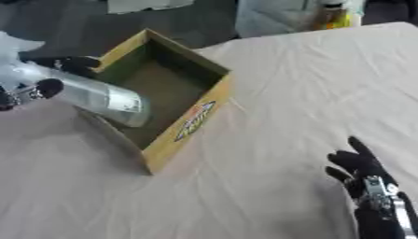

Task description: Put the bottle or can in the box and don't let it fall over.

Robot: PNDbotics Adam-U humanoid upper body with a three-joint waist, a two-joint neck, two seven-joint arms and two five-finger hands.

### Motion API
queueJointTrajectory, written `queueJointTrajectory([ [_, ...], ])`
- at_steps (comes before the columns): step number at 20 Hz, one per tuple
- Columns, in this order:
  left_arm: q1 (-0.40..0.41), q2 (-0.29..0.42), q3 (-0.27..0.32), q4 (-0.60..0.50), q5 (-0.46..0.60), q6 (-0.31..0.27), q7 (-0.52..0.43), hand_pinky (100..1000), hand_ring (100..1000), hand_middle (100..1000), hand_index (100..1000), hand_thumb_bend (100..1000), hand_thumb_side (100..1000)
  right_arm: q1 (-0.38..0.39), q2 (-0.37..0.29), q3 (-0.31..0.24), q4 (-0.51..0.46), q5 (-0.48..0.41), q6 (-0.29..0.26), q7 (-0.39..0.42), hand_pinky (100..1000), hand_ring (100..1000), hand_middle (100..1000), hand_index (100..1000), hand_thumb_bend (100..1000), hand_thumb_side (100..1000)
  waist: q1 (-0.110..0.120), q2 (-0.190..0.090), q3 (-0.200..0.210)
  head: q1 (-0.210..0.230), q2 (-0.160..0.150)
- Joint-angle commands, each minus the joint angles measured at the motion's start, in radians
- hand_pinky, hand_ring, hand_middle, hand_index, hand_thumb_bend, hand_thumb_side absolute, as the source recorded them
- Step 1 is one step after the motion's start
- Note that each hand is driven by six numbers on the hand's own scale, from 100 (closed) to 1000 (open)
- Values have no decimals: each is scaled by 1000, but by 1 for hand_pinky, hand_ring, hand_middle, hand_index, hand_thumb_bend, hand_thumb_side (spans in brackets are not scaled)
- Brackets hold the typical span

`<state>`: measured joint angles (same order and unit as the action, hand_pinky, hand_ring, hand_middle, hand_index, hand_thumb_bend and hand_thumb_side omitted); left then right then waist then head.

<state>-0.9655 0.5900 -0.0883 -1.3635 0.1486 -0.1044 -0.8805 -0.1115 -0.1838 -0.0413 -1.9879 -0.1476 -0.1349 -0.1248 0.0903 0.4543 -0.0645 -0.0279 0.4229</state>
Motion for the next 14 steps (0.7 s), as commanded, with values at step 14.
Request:
queueJointTrajectory([
  [14, 41, 76, -7, -68, -72, -6, -27, 1000, 1000, 1000, 950, 100, 813, 26, -31, -17, -12, -46, -17, -8, 812, 833, 981, 729, 100, 769, -16, -73, 26, -23, 31],
])
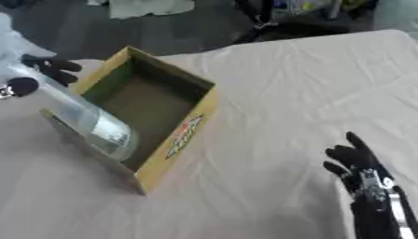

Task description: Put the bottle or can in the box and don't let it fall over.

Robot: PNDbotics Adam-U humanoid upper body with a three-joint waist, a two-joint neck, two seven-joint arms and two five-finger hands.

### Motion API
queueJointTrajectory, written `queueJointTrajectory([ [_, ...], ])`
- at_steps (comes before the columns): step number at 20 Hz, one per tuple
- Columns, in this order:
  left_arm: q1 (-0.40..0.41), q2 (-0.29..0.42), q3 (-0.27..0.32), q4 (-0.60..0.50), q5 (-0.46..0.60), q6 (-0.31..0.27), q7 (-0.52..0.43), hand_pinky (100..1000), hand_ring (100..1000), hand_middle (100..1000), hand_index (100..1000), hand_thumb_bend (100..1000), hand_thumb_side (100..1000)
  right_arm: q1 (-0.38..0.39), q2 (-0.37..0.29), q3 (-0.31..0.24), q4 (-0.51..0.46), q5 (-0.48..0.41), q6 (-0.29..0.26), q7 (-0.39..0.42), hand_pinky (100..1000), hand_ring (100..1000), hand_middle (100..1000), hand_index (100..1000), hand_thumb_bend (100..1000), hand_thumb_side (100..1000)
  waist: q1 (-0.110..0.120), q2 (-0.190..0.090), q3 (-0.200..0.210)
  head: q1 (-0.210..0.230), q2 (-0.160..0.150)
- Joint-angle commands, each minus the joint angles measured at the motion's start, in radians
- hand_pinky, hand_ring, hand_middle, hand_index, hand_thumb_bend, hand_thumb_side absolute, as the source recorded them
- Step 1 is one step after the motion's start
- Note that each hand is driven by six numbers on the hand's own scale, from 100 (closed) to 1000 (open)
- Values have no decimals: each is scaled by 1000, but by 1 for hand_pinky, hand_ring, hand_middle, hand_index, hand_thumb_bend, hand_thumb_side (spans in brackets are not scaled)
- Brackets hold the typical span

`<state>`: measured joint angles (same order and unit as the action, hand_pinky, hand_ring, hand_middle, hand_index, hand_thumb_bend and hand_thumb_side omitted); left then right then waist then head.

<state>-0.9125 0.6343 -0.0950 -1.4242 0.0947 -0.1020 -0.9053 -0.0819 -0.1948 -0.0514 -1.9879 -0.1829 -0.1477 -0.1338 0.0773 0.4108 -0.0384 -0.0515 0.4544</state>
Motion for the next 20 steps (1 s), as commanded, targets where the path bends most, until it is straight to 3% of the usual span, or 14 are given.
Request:
queueJointTrajectory([
  [1, -12, 31, -6, -3, -31, -15, -2, 1000, 1000, 1000, 971, 100, 782, -4, -21, -7, -12, -13, -5, 2, 812, 833, 981, 729, 100, 771, -3, -29, -1, 2, 0],
  [7, -12, 21, -10, 7, -76, -53, -2, 1000, 1000, 1000, 908, 100, 697, -9, -16, -6, -12, -9, 2, -1, 812, 833, 982, 728, 100, 780, 0, -23, -3, 5, 1],
  [11, -10, 22, 15, -22, -41, -48, -2, 1000, 1000, 1000, 885, 100, 740, -9, -15, -6, -12, -5, 8, -4, 812, 833, 983, 728, 100, 779, 0, -23, 3, 3, 4],
  [12, -8, 23, 19, -35, -24, -49, -1, 1000, 1000, 1000, 887, 100, 794, -9, -16, -6, -12, -5, 7, -4, 812, 833, 982, 728, 100, 776, -1, -24, 4, 3, 5],
  [13, -5, 25, 23, -51, 1, -50, 3, 1000, 1000, 1000, 887, 100, 791, -7, -16, -6, -12, -5, 6, -5, 812, 833, 982, 728, 100, 773, -2, -26, 6, 2, 7],
  [16, 6, 36, 34, -108, 73, -57, 38, 1000, 1000, 1000, 867, 100, 696, 1, -16, -7, -12, -6, -2, -3, 811, 833, 981, 728, 100, 764, -9, -33, 9, 0, 11],
  [20, 30, 62, 54, -203, 196, -44, 97, 1000, 1000, 1000, 858, 100, 640, 19, -18, -10, -12, -8, -17, -4, 811, 833, 980, 728, 100, 752, -17, -49, 17, -6, 21],
])
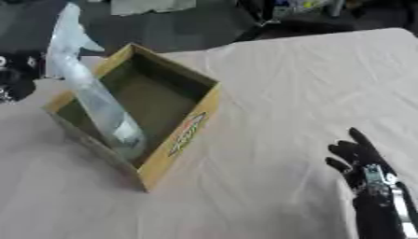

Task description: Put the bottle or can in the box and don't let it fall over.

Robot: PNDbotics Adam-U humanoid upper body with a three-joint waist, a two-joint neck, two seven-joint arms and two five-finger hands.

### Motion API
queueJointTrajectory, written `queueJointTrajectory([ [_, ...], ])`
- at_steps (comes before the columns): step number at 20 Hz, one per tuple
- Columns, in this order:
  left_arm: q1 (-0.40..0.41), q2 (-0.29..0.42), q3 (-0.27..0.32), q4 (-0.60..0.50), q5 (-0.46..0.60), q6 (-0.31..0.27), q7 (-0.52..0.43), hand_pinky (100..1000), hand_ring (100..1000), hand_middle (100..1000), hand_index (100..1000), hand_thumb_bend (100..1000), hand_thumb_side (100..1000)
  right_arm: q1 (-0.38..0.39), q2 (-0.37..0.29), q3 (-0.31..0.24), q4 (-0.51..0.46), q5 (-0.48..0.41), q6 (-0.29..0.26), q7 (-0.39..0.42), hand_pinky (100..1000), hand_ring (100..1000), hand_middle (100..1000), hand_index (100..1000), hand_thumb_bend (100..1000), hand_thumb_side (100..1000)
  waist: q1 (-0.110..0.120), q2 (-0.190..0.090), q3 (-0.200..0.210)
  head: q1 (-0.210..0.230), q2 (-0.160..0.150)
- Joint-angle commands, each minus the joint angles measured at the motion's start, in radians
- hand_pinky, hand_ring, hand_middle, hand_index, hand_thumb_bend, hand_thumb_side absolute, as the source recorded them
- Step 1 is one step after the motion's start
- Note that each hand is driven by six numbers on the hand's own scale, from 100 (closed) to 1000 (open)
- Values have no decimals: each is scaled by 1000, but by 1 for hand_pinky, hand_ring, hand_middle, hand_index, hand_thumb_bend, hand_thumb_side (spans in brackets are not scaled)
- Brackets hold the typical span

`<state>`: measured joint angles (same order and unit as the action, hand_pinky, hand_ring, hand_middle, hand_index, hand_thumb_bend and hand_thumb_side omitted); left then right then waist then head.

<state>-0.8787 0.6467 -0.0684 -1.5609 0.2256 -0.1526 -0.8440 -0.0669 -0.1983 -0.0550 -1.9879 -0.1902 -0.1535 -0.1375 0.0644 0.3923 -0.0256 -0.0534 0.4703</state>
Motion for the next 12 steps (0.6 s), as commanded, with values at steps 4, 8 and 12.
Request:
queueJointTrajectory([
  [4, 37, 83, 49, -171, 149, 31, 103, 1000, 1000, 1000, 871, 100, 600, 24, -18, -10, -12, -4, -22, 0, 810, 834, 979, 728, 100, 736, -13, -50, 20, -9, 25],
  [8, 104, 120, 66, -265, 210, 35, 171, 1000, 1000, 1000, 898, 100, 598, 51, -25, -17, -12, -9, -54, 1, 810, 834, 975, 730, 100, 704, -28, -73, 37, -5, 57],
  [12, 180, 155, 77, -345, 252, 35, 225, 1000, 1000, 1000, 904, 100, 586, 81, -29, -29, -12, -13, -99, 0, 810, 834, 971, 731, 100, 676, -44, -95, 51, -5, 78],
])
